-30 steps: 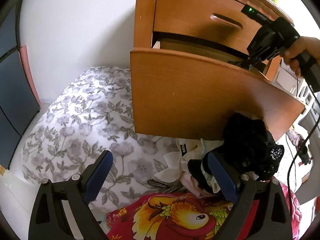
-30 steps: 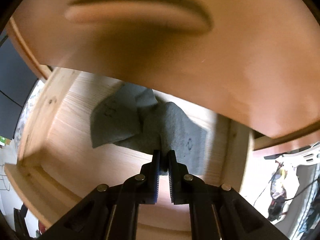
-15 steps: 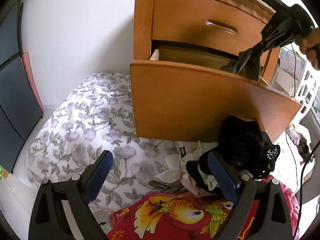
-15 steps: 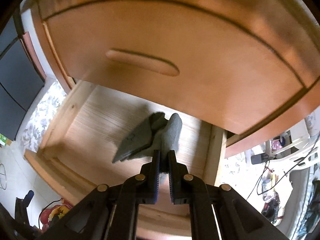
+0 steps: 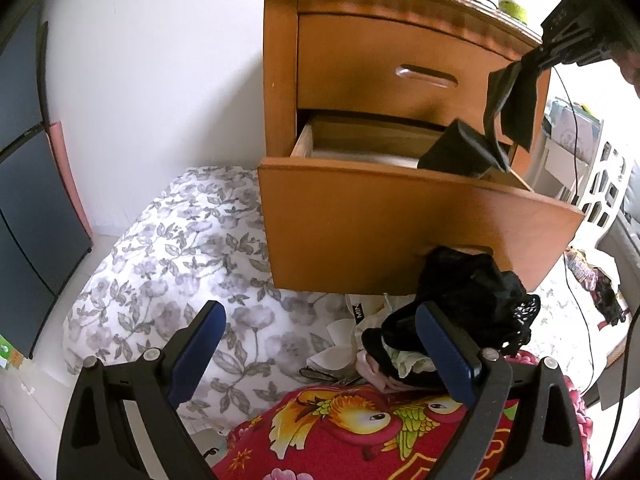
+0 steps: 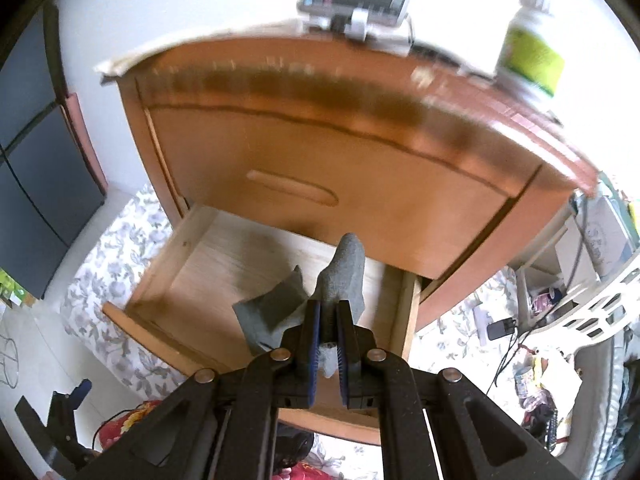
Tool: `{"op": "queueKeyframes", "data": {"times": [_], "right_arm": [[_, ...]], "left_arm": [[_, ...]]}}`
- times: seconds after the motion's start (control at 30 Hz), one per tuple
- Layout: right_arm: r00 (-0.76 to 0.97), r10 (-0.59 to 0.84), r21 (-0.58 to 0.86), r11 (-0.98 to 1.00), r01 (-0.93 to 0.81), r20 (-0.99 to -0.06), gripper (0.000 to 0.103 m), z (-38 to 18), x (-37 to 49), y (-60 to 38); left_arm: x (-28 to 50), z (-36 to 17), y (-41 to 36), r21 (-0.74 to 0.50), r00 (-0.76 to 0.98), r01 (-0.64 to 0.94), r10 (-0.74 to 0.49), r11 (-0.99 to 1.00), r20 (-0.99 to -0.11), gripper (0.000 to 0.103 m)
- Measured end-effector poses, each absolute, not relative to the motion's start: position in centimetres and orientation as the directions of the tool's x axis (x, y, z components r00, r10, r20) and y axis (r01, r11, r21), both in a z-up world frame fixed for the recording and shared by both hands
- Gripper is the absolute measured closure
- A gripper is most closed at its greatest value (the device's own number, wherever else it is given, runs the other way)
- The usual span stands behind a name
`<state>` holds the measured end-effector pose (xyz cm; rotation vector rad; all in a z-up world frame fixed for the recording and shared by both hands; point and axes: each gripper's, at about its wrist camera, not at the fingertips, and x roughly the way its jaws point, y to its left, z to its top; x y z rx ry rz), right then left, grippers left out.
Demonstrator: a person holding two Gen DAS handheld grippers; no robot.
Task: Take underwear out of drawer
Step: 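Lift the grey-green socks up out of the drawer with the right gripper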
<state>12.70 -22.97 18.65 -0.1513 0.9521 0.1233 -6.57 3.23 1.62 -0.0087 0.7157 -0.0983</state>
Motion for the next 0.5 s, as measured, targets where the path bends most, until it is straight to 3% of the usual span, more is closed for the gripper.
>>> {"op": "queueKeyframes", "data": {"times": [0.5], "right_arm": [[0.746,0.099,-0.064,0.980,-0.187,-0.659,0.095,29.4,5.8,-23.4]], "left_arm": [[-8.4,4.0,2.5,-0.027,0.784,0.099,-0.094,0.995,-0.614,0.007]]}}
